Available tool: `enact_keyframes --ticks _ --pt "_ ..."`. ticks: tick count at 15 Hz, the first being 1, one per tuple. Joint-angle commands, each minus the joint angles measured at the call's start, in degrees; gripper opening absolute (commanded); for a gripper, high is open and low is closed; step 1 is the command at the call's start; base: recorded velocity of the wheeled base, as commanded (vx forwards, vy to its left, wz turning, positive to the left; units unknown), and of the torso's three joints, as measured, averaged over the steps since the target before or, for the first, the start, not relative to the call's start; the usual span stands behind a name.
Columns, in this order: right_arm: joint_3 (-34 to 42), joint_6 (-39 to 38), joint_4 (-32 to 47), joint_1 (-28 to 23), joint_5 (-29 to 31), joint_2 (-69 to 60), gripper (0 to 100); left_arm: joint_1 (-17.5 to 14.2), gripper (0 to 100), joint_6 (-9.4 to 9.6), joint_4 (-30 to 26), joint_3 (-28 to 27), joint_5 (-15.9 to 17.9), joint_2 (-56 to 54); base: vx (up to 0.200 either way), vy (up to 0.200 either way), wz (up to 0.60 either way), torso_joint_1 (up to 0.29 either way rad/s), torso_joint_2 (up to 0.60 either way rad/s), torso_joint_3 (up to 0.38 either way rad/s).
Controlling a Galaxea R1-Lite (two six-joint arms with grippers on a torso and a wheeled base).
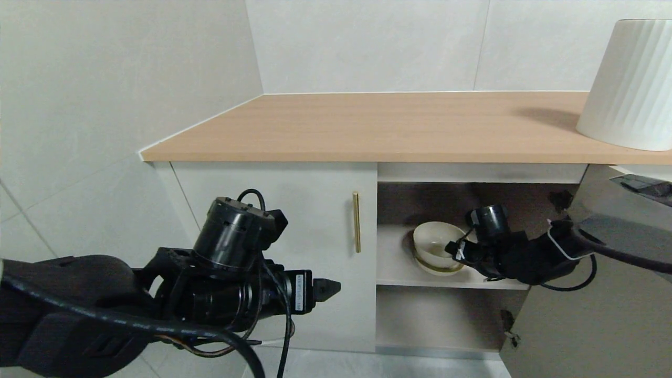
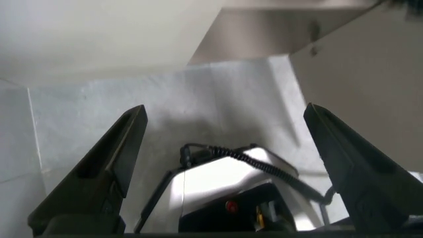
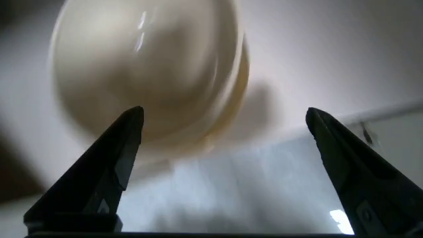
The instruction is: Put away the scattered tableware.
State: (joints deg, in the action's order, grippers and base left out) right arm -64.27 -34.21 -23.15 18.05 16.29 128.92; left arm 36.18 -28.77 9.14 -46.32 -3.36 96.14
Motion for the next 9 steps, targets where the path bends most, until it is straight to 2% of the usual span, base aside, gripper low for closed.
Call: enact_keyframes --ticks 1,3,5,6,8,9 --pt "8.0 3.3 5.8 3.6 -4.3 -15.5 100 -0.9 100 0.73 -0.5 2.7 0.2 -10.2 0.000 0.000 0.00 0.000 0.00 0.000" --pt "10.3 5.2 11.3 5.7 -5.0 -23.7 100 -0.9 100 1.17 -0.7 3.9 0.2 -14.7 0.000 0.000 0.00 0.000 0.00 0.000" --pt "13.7 5.6 20.2 9.5 -5.2 -35.1 100 -1.1 100 1.44 -0.9 6.9 0.1 -20.0 0.000 0.000 0.00 0.000 0.00 0.000" --pt "14.3 5.8 23.4 11.0 -5.2 -38.9 100 -2.1 100 2.49 -0.9 8.0 0.1 -21.5 0.000 0.000 0.00 0.000 0.00 0.000" --pt "14.3 6.2 31.8 14.0 -5.1 -46.6 100 -5.2 100 6.53 -0.8 10.2 0.1 -23.7 0.000 0.000 0.00 0.000 0.00 0.000" --pt "14.3 6.1 35.2 15.8 -5.1 -49.6 100 -6.2 100 7.15 -0.7 10.6 0.2 -24.0 0.000 0.000 0.00 0.000 0.00 0.000"
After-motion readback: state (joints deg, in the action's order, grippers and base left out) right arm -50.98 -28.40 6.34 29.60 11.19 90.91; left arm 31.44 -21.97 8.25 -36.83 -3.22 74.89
